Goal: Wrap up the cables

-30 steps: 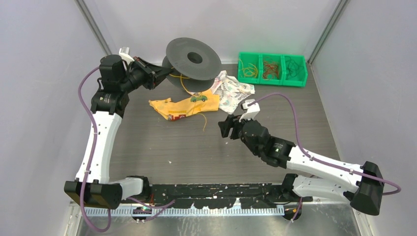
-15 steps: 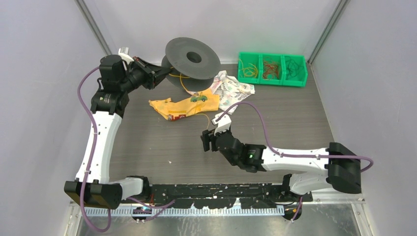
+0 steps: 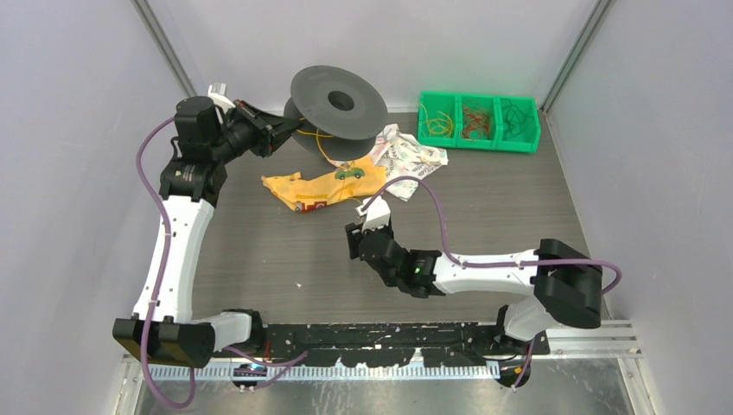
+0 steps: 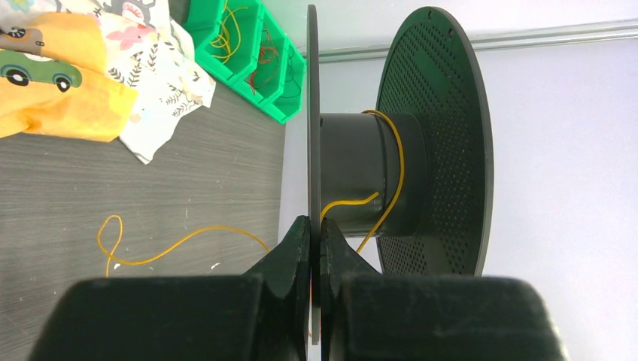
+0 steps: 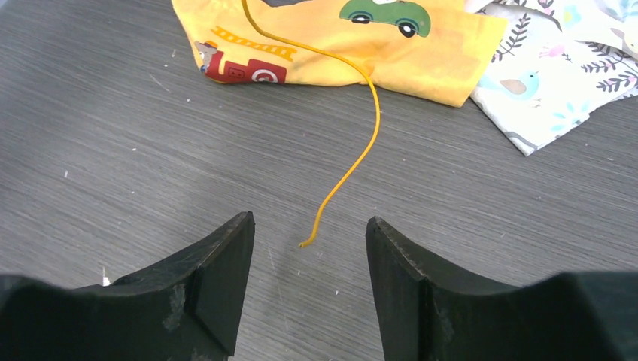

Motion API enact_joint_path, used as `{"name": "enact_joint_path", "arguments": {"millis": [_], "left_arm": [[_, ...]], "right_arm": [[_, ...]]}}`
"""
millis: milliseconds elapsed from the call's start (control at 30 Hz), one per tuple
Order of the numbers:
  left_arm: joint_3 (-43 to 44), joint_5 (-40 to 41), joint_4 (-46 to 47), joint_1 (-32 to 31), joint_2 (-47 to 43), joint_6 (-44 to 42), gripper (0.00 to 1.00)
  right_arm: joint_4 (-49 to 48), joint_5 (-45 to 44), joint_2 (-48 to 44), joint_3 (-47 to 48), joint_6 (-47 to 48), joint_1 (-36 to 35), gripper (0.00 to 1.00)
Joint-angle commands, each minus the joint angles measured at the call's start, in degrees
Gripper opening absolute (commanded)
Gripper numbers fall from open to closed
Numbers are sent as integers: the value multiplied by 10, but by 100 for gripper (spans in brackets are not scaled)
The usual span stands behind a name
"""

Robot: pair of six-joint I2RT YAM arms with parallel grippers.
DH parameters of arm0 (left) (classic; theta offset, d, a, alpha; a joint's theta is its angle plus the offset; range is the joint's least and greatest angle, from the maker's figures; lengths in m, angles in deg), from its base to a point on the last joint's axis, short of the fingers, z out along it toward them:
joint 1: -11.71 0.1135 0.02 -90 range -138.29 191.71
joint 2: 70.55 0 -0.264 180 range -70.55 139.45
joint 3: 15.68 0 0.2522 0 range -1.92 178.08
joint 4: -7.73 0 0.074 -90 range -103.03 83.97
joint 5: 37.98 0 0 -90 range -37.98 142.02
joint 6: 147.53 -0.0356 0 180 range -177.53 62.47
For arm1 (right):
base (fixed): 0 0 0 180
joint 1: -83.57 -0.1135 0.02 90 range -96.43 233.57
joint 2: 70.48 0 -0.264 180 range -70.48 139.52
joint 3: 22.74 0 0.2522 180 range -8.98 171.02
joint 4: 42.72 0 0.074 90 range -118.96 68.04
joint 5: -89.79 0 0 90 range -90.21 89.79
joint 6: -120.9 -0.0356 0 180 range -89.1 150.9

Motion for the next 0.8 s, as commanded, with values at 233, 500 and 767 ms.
{"name": "enact_joint_path", "arguments": {"millis": [233, 500, 767], "left_arm": [[23, -13, 60, 4, -24, 18, 1], [20, -16, 60, 4, -22, 14, 1], [14, -100, 24, 10, -20, -71, 0]], "right_arm": [[-35, -12, 18, 28, -20, 34, 2], [-8, -16, -71, -20, -51, 75, 1], [55, 66, -194, -43, -80, 233, 1]]}}
